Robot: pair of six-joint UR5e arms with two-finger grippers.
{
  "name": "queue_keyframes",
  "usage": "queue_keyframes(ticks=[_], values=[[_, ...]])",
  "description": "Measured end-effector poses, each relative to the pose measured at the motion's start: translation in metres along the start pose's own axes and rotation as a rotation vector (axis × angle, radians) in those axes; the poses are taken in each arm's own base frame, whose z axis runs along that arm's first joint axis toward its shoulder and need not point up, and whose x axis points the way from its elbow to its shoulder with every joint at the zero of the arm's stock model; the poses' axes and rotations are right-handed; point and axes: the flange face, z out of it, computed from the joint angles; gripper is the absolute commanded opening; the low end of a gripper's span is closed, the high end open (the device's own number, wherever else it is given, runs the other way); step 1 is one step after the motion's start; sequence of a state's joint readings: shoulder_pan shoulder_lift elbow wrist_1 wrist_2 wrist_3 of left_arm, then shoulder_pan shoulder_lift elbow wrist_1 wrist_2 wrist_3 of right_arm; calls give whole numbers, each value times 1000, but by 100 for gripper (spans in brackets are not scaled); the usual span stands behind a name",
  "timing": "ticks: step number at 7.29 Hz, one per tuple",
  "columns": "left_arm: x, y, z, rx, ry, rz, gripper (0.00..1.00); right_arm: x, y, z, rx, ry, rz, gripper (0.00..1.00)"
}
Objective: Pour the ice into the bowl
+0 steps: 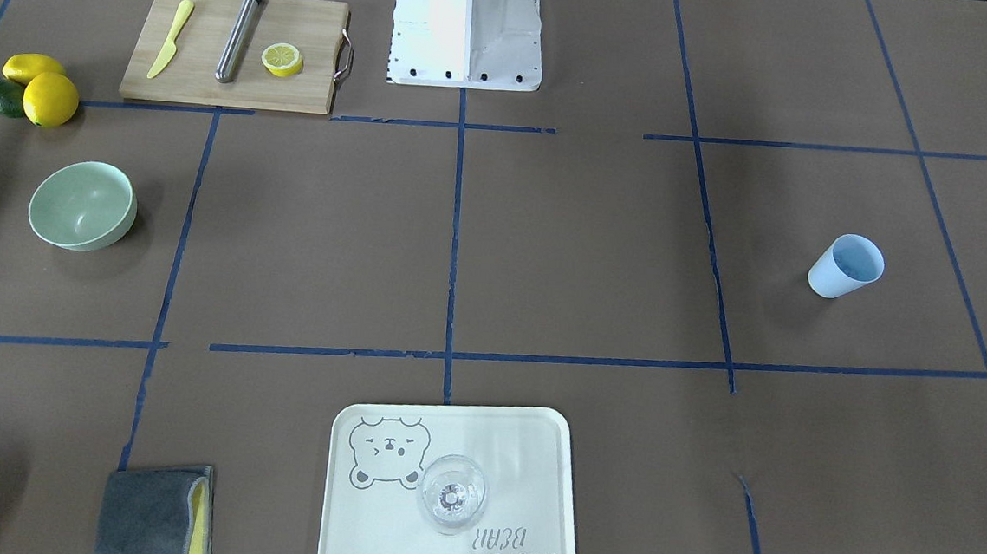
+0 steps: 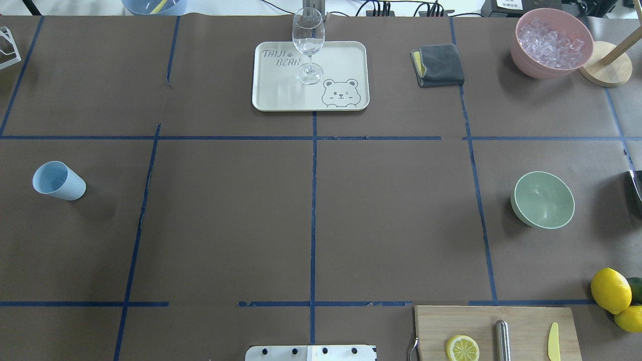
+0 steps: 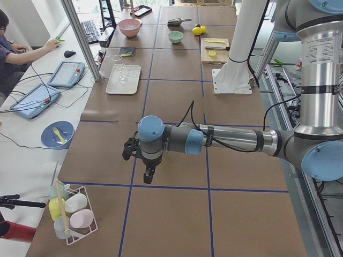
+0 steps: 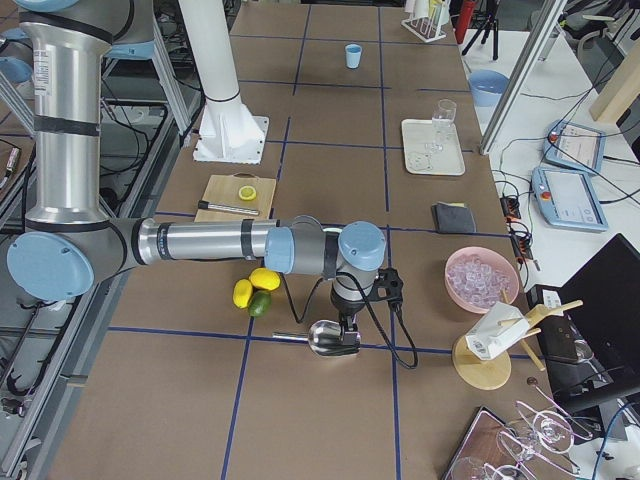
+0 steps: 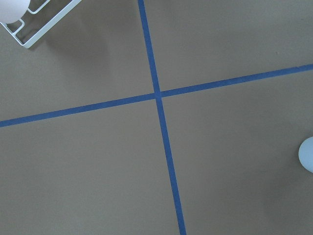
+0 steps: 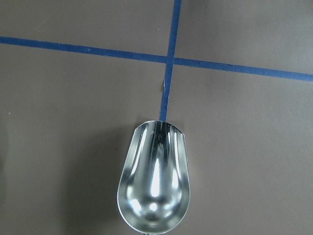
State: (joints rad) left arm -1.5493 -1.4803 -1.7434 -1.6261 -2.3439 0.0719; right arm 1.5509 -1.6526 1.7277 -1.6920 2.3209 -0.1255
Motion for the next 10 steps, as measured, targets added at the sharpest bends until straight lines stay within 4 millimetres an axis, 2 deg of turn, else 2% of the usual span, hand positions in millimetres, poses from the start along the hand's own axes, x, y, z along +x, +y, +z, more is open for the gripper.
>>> queue_keyframes(ticks=[7, 10], values=[[-1, 1, 3, -8, 2, -5, 100, -3, -3, -4, 8, 6, -14, 100], [0, 0, 1, -3, 2, 1, 100, -27, -35, -31, 70, 8, -66, 100]])
